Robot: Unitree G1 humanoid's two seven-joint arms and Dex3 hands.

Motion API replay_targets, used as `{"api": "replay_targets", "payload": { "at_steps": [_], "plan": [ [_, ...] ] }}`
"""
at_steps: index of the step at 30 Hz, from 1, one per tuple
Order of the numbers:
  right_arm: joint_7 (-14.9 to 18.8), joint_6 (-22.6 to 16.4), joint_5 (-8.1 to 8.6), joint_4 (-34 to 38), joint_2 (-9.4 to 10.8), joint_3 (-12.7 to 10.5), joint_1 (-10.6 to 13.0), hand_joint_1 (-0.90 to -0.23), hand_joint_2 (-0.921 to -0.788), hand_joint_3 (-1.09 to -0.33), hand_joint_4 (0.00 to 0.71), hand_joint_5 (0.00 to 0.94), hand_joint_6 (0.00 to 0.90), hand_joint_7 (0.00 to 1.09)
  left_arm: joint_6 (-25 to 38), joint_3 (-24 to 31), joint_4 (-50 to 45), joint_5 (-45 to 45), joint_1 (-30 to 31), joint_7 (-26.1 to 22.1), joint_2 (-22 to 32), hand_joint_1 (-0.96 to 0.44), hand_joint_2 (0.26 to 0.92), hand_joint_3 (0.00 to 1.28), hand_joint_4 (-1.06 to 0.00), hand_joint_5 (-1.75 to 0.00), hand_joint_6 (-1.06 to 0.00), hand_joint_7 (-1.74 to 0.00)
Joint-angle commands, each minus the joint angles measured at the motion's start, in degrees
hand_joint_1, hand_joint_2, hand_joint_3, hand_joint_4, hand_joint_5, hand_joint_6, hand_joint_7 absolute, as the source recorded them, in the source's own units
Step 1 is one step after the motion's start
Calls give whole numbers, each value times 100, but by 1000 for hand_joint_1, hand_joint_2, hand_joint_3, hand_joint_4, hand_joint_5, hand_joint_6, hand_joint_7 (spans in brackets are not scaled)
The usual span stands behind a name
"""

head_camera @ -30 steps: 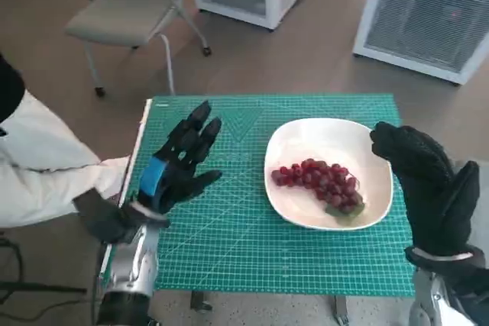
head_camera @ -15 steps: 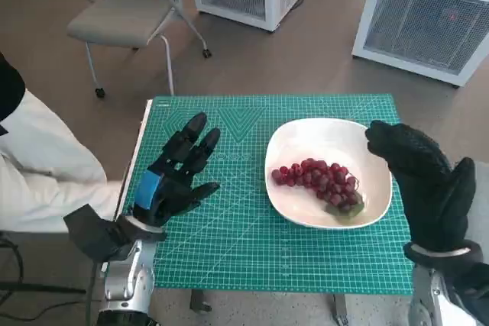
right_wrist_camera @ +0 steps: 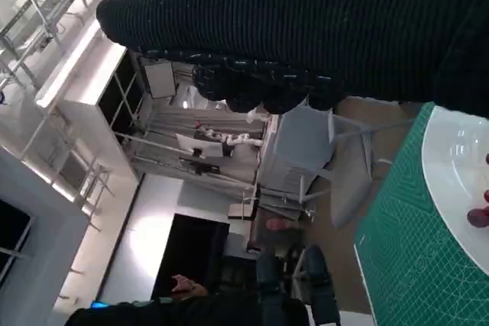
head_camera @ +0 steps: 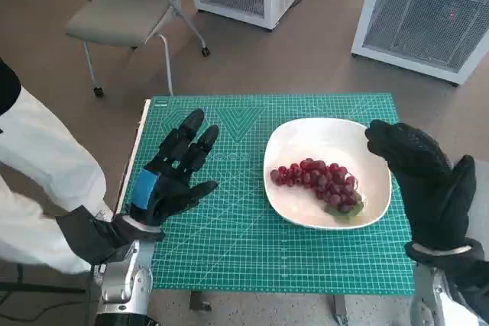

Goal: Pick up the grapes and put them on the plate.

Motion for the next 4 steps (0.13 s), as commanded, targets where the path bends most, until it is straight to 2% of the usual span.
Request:
{"api": "replay_targets", "payload": {
  "at_steps": [1,4],
  "plan": [
    [52,89,47,29,-36,-3,24,-460,-921,-640,423,599,179,949,4,-21,-25,-46,62,-54,-8,-417,921,42,-261,-10,-265,-6],
    [51,82,40,39,-38,-8,19,-460,-921,-640,423,599,179,950,5,-25,-7,-49,60,-75,-8,-416,921,41,-262,-9,-265,-5]
  ]
}}
